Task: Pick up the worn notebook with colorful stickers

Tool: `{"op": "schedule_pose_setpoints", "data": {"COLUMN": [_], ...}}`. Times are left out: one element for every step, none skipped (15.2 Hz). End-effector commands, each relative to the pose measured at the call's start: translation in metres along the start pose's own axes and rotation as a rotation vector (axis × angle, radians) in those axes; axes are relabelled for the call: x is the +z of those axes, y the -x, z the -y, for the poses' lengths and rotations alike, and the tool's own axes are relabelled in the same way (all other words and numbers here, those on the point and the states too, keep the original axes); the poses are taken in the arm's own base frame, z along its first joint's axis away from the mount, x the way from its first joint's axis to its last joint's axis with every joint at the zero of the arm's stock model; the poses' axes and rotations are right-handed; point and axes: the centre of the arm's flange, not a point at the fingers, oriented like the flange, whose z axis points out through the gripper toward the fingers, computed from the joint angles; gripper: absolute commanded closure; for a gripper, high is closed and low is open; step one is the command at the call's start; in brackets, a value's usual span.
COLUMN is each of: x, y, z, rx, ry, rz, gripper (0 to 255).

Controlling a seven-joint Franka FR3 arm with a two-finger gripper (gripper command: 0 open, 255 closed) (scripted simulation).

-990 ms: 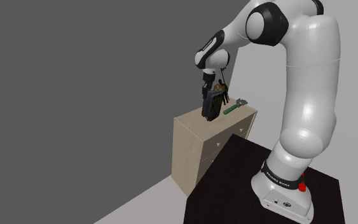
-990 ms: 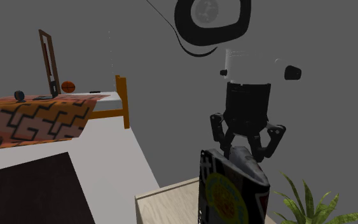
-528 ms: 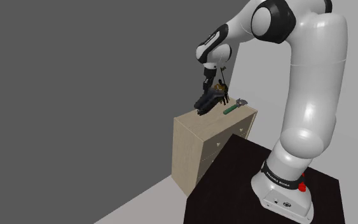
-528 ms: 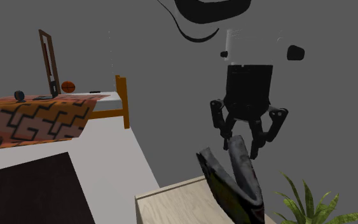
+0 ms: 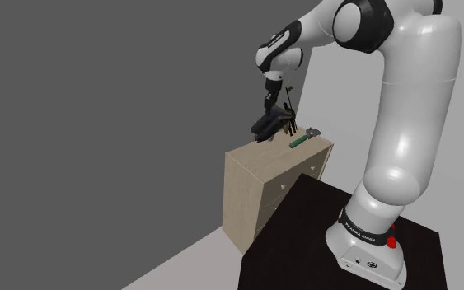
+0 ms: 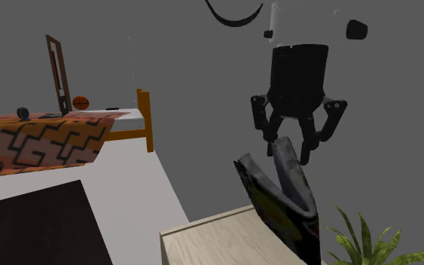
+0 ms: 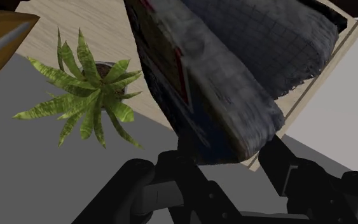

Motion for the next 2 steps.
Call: {"op": "schedule_pose_setpoints", "data": {"x": [-0.0071, -0.0071], "y": [0.0004, 0.0003], "z": [0.0002, 0.0002], "rx": [0.000, 0.000], "ry": [0.001, 0.001], "rz": [-0.001, -0.001], "gripper": [255, 255]}}
